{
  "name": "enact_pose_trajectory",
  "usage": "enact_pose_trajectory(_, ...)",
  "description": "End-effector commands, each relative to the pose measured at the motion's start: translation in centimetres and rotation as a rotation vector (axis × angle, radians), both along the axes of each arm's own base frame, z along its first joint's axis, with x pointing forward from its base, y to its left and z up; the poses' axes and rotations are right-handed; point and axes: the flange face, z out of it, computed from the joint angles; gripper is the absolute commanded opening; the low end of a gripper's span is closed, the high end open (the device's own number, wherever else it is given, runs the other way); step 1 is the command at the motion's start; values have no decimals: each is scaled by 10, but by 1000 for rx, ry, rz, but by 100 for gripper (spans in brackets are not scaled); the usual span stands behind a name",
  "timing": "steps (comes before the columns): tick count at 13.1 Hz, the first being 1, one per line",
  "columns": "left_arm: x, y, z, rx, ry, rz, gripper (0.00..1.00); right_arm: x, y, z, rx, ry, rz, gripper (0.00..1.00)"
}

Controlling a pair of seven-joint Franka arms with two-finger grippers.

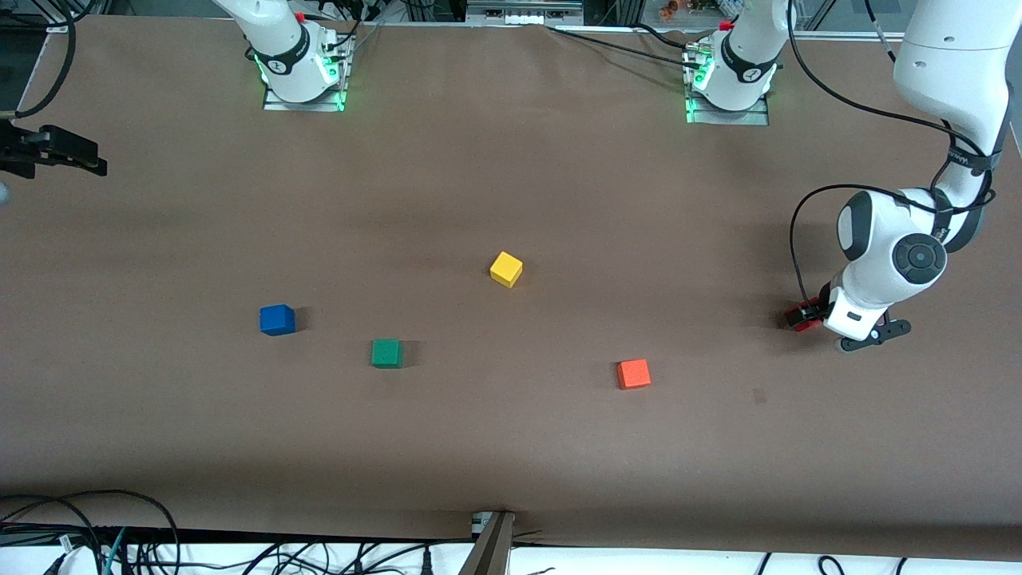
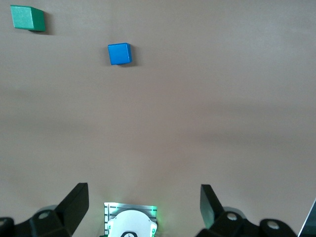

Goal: Pass red block to right arm, stack on blue
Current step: 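Lift the red cube with the left gripper while the right gripper approaches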

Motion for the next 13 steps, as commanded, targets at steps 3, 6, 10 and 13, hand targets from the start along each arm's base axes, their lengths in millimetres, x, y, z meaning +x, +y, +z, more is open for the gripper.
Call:
enact_pose_trajectory(3,-2,-3,-14,-4,-3,-20,66,7,3,-11,-6,13,-7,100)
enact_pose_trajectory(6,-1,-5,-19,-6,3,-25,20,7,8,-11,-1,13,-1,100)
enact_pose_trajectory(10,2,-13,-5,-6,-4,-33,4,11,13,-20,20,30,14,100)
enact_pose_trajectory(13,8,-36,31,-12,37,-58,4,15,43,-29,98,41,50,100)
